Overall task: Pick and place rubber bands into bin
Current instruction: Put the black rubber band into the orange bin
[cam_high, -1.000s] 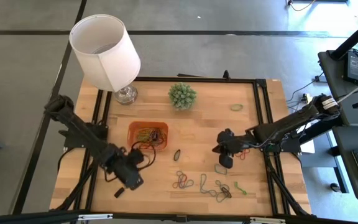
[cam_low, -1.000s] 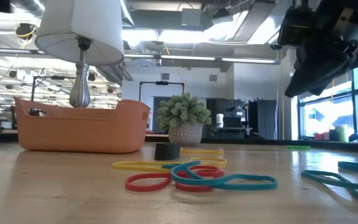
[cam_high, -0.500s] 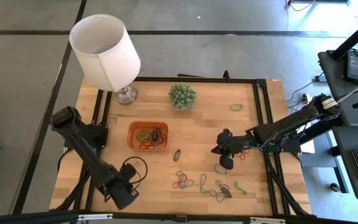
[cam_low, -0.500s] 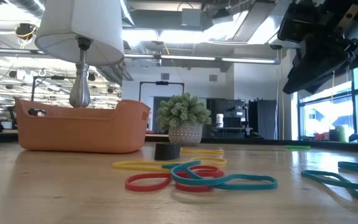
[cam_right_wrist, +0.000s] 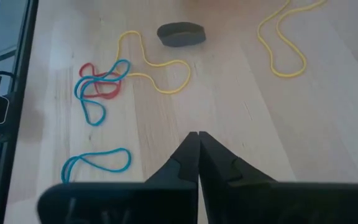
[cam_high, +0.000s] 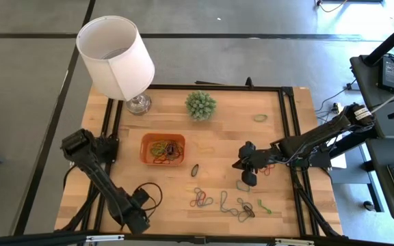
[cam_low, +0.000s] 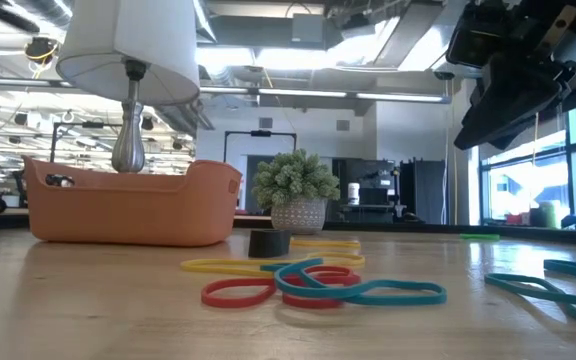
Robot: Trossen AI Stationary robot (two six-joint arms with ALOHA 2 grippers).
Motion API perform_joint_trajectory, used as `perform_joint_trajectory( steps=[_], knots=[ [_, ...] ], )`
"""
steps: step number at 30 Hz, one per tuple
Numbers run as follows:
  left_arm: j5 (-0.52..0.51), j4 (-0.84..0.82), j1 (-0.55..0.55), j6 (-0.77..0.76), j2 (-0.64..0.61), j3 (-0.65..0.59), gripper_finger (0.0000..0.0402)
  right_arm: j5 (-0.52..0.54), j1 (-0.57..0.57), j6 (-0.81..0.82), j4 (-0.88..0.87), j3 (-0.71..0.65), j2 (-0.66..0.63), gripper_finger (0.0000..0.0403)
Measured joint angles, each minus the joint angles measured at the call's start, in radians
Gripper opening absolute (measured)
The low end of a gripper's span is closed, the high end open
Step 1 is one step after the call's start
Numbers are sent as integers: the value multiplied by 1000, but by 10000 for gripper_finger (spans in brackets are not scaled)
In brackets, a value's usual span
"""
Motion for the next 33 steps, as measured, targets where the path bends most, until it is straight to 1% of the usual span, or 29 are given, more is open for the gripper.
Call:
perform_joint_trajectory(
  steps=[5, 9, 12, 15, 16, 18, 20, 24, 27, 31, 33],
  knots=[
    [64, 14, -10, 0, 41, 0, 209, -1, 0, 0, 0, 0, 0, 5],
    [99, 18, -13, 0, 64, 0, 174, -1, 0, -2, 0, 0, 0, 5],
    [100, 63, -6, 3, 69, -1, 120, -1, 0, -3, 0, 1, 0, 5],
    [95, 100, 16, 27, 67, 10, 37, -1, 0, -3, 0, 1, 0, 5],
    [93, 95, 26, 33, 66, 19, 19, -1, 0, -3, 0, 1, 0, 5],
    [82, 73, 49, 56, 54, 38, 10, -1, -1, -3, 1, 1, 1, 5],
    [30, 51, 81, 105, 25, 63, 5, -1, -1, -3, 7, 1, 1, 5],
    [-205, -20, 157, 242, -76, 121, 4, 0, -1, -2, 24, 1, 1, 5],
    [-335, -83, 225, 356, -164, 146, 4, 0, -1, -2, 39, 1, 1, 5],
    [-432, -154, 341, 517, -280, 150, 4, 1, -2, 5, 56, 2, 1, 5],
    [-439, -185, 417, 618, -317, 141, 4, 3, -2, 26, 65, 2, 1, 5]
  ],
)
